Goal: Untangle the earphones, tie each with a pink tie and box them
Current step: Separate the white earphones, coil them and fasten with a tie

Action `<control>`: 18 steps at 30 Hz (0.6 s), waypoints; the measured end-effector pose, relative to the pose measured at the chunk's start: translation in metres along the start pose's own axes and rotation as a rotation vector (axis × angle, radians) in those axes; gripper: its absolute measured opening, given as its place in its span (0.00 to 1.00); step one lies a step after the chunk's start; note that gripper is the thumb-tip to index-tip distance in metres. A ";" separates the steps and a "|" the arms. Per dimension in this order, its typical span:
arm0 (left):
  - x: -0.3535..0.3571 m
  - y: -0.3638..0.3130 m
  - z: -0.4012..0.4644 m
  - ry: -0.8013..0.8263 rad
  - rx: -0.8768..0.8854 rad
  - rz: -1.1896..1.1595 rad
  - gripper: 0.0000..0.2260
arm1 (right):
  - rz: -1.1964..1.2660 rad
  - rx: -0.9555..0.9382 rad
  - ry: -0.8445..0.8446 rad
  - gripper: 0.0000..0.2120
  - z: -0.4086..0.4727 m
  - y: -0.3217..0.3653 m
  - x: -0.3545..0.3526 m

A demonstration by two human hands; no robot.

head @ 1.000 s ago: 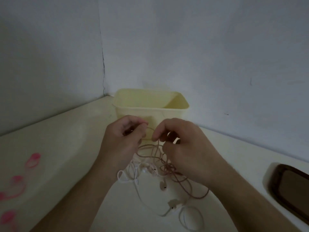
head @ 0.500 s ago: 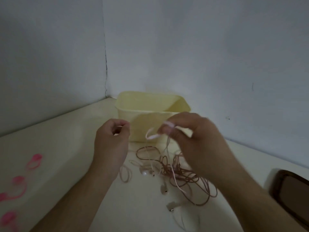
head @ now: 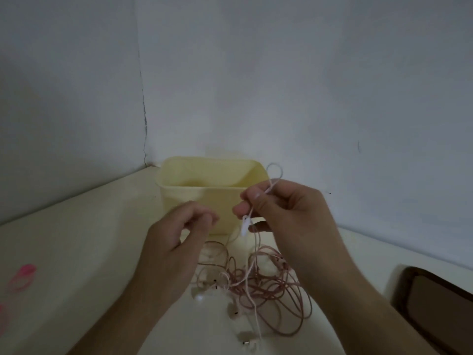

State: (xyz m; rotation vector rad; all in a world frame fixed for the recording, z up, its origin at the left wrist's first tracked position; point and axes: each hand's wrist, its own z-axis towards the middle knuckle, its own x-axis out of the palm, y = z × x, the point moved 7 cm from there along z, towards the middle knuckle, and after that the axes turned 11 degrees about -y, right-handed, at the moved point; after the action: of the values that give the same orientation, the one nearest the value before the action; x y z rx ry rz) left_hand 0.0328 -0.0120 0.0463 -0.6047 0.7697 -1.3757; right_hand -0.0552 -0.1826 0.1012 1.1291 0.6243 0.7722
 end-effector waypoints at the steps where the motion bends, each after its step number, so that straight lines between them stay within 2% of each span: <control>1: 0.007 -0.006 -0.005 0.085 -0.035 -0.149 0.09 | -0.031 -0.005 0.009 0.08 0.000 -0.003 0.003; 3: 0.018 -0.015 -0.013 0.214 -0.090 -0.336 0.15 | -0.064 -0.016 0.021 0.08 0.000 -0.008 0.006; 5: 0.024 -0.015 -0.018 0.273 -0.139 -0.389 0.17 | -0.080 -0.020 0.007 0.07 0.001 -0.012 0.006; 8: 0.025 -0.009 -0.019 0.265 -0.209 -0.387 0.11 | -0.072 0.002 -0.007 0.05 0.001 -0.018 0.007; 10: 0.026 -0.010 -0.019 0.255 -0.197 -0.392 0.02 | -0.085 -0.006 -0.015 0.05 0.002 -0.020 0.006; 11: 0.026 -0.010 -0.018 0.248 -0.187 -0.393 0.03 | -0.084 -0.005 0.004 0.05 0.002 -0.020 0.007; 14: 0.022 -0.008 -0.013 0.186 -0.215 -0.421 0.07 | -0.090 0.075 0.176 0.05 0.002 -0.025 0.014; 16: 0.019 -0.007 -0.011 0.136 -0.224 -0.421 0.07 | -0.145 0.113 0.315 0.05 -0.002 -0.030 0.021; 18: 0.017 -0.007 -0.010 0.102 -0.234 -0.407 0.07 | -0.222 0.085 0.366 0.04 -0.004 -0.034 0.025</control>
State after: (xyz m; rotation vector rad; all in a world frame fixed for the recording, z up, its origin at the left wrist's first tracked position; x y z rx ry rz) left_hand 0.0217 -0.0288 0.0434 -0.9164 0.9326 -1.7109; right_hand -0.0357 -0.1683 0.0665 0.9806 1.0802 0.7710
